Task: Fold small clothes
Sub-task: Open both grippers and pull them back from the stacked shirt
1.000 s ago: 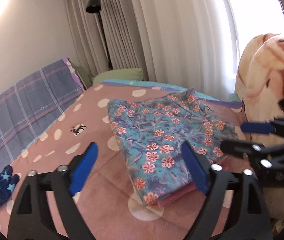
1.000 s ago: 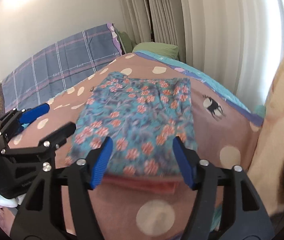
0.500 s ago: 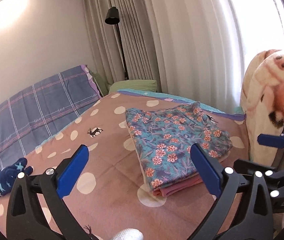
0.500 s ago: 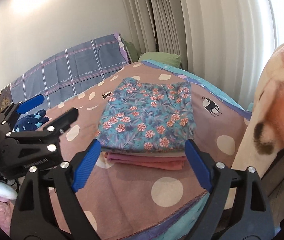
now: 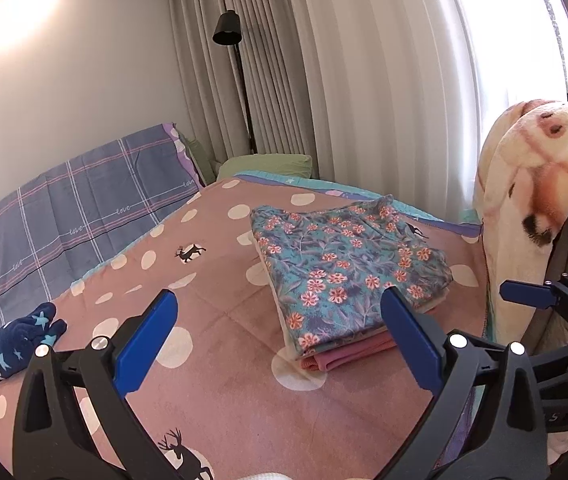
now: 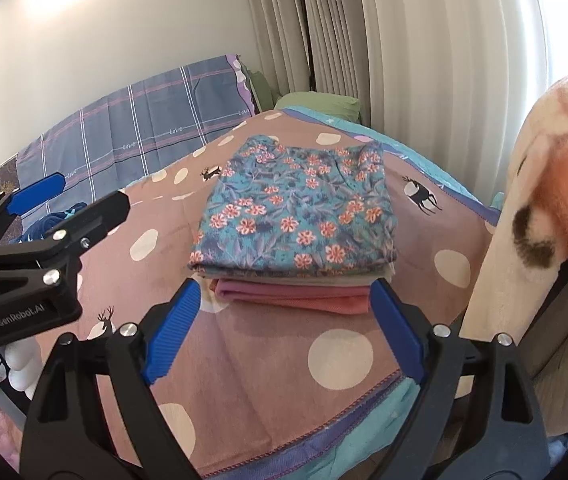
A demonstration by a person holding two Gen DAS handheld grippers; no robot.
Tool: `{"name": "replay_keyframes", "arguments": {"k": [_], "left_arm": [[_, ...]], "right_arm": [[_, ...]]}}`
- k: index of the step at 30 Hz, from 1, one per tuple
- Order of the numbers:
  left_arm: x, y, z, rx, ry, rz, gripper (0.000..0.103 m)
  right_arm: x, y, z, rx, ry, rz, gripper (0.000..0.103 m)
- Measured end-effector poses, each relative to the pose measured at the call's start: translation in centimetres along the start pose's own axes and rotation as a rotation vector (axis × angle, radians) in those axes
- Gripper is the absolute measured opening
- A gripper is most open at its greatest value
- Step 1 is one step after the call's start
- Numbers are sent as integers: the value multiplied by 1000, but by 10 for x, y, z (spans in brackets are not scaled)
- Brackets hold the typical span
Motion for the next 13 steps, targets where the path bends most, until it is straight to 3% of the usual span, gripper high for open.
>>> {"name": "replay_keyframes", "arguments": {"k": [13], "left_arm": [[-8, 6, -4, -10, -9, 39, 102]], "right_arm": [[-4, -1, -8, 1, 12, 15, 88]]}}
Point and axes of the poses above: each gripper's, at about its wrist camera, not at the fingertips, and y roughly the way its jaws point, z to its left, x to its top, the point moved 4 cm from there along y, roughly the way its jaws point, and after that the axes turned 2 degrees about z, right-handed, at the moved point
